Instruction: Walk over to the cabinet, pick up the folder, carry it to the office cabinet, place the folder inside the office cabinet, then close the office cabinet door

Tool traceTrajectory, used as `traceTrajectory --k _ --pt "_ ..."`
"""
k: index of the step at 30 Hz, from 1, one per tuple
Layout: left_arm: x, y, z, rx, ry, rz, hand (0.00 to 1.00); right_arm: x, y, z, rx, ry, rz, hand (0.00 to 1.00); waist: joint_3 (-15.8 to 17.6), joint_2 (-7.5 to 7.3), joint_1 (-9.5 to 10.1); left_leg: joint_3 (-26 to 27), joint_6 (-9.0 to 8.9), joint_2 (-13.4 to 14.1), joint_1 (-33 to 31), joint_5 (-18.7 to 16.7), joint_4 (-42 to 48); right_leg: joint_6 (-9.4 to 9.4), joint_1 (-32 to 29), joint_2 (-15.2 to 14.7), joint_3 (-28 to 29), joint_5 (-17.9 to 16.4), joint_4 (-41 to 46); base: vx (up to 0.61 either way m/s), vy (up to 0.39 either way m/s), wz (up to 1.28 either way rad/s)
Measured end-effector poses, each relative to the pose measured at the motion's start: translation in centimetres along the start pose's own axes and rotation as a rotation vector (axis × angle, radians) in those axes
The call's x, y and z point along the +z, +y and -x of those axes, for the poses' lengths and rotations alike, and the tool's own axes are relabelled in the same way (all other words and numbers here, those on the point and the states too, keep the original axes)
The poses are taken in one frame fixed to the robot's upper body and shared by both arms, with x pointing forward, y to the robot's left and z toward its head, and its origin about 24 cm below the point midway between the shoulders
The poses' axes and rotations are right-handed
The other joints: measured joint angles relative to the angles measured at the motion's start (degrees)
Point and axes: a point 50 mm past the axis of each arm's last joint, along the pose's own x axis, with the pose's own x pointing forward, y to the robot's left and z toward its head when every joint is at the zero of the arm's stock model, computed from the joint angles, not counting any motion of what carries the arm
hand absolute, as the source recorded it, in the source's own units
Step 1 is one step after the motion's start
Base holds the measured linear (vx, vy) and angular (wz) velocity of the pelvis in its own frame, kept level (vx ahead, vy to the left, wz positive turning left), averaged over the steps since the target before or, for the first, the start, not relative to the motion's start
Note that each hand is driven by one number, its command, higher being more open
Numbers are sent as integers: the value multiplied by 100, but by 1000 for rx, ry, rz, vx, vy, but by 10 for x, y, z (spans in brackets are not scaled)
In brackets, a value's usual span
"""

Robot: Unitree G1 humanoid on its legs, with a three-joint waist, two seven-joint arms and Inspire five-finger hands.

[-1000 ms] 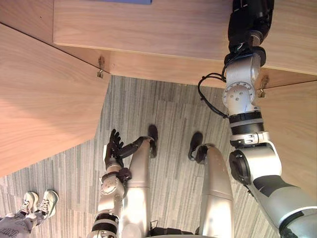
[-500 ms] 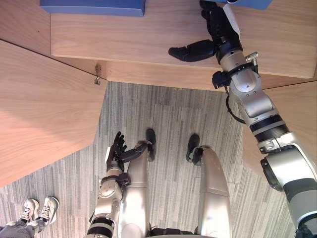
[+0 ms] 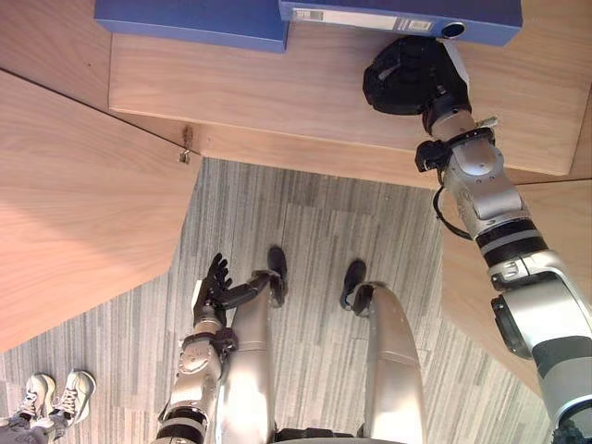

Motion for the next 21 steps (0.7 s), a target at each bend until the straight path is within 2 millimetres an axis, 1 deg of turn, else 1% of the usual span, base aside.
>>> traceTrajectory --k 3,5,6,10,12,14,16,18,19,20,21 --pt "-2 2 0 7 11 -2 100 -2 9 -1 -1 7 -44 0 -1 1 -10 34 8 38 19 4 -19 -1 0 31 17 31 -31 -54 -56 -8" --pt "-4 5 1 19 15 0 100 -2 20 -4 -9 2 -78 0 -6 3 -35 64 33 74 28 20 -59 3 0 69 27 79 -93 -40 -52 -11" --pt "-4 6 0 30 19 2 100 -3 28 -5 -13 3 -102 0 -22 4 -53 70 34 84 28 20 -61 2 -1 81 31 88 -106 -30 -42 -6" --pt "-6 10 -2 62 34 14 100 -1 47 -11 -36 11 -179 0 -60 9 -84 84 45 141 22 30 -87 -6 -5 152 42 150 -192 -27 -41 -10" --pt "-5 12 -4 81 33 26 100 1 57 -15 -46 18 -227 0 -64 9 -137 75 43 152 21 41 -80 -5 -10 175 44 151 -190 -46 -54 -3" --pt "-4 14 -6 108 38 36 100 3 67 -20 -54 29 -305 0 -65 11 -186 54 28 163 5 68 -80 -23 -31 195 38 162 -181 -55 -59 0" --pt "-3 14 -7 119 38 43 100 6 73 -23 -56 37 -376 0 -66 14 -209 37 17 172 -9 91 -82 -40 -42 205 24 174 -175 -59 -58 1" --pt "1 11 -11 121 29 49 100 12 81 -28 -76 50 -518 0 -69 18 -205 39 18 168 -38 174 -134 -76 -93 205 18 220 -170 -82 -71 3" --pt "2 10 -12 120 26 54 100 13 84 -29 -80 53 -554 0 -69 18 -199 39 20 166 -46 195 -146 -85 -106 204 16 231 -166 -99 -79 5" --pt "4 7 -14 114 18 65 100 15 88 -32 -96 62 -639 0 -69 18 -173 32 26 158 -52 241 -179 -104 -118 200 2 253 -166 -86 -65 8" --pt "6 4 -16 111 14 76 100 16 89 -33 -113 73 -688 0 -70 21 -158 16 23 149 -52 278 -207 -115 -116 192 -19 271 -174 -85 -62 10"
